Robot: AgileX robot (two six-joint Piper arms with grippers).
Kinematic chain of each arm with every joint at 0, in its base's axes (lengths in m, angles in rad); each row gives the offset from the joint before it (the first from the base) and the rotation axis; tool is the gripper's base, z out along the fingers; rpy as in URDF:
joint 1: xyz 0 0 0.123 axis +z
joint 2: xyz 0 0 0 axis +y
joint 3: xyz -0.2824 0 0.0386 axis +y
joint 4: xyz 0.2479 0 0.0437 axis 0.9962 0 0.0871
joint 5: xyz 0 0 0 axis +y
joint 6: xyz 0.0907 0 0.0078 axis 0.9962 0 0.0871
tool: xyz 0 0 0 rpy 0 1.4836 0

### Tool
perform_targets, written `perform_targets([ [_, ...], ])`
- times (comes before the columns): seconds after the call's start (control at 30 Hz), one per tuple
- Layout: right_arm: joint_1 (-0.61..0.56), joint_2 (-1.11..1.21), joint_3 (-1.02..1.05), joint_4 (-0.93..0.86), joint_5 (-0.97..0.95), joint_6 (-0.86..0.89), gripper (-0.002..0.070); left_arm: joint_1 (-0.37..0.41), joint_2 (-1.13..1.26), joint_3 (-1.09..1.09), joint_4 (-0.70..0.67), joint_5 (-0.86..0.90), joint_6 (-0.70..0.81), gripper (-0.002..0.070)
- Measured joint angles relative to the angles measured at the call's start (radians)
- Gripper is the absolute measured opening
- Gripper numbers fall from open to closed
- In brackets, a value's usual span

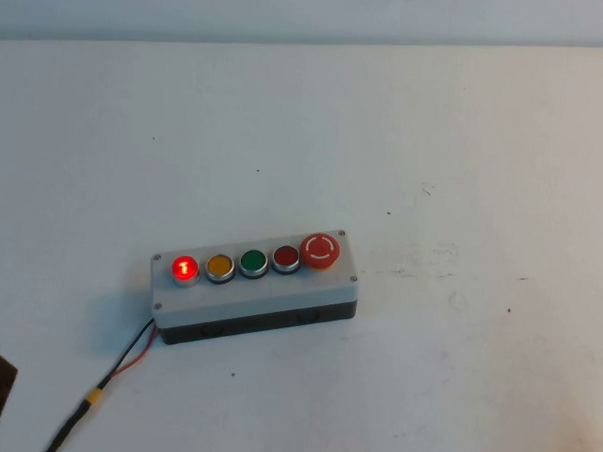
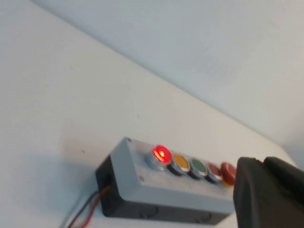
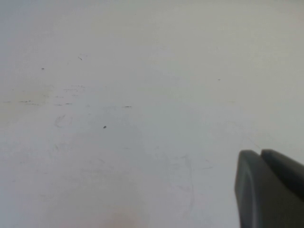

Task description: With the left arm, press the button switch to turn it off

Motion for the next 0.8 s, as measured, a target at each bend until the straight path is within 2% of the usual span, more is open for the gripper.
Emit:
perform_targets([
  [0.13, 0.0, 0.0, 0.0, 0.0, 0.0, 0.0, -0.0016, 0.0, 0.186, -0.184, 0.07, 0.217, 0.0, -0.0002],
  [0.37, 0.0, 0.0, 0.0, 0.0, 0.0, 0.0, -0.0016, 0.0, 0.606, -0.565, 0.367, 0.685, 0.0, -0.0002],
  [0.43, 0.0, 0.0, 0.0, 0.0, 0.0, 0.0, -0.0016, 0.0, 0.716, -0.65, 0.411, 0.778, 0.012, -0.0002],
  [0.57, 0.0, 0.0, 0.0, 0.0, 0.0, 0.0, -0.0016, -0.027, 0.942, -0.799, 0.452, 0.853, 0.052, -0.0002],
  [0.8, 0.0, 0.0, 0.0, 0.0, 0.0, 0.0, -0.0016, -0.174, 1.263, -1.025, 0.525, 0.859, 0.052, -0.0002],
])
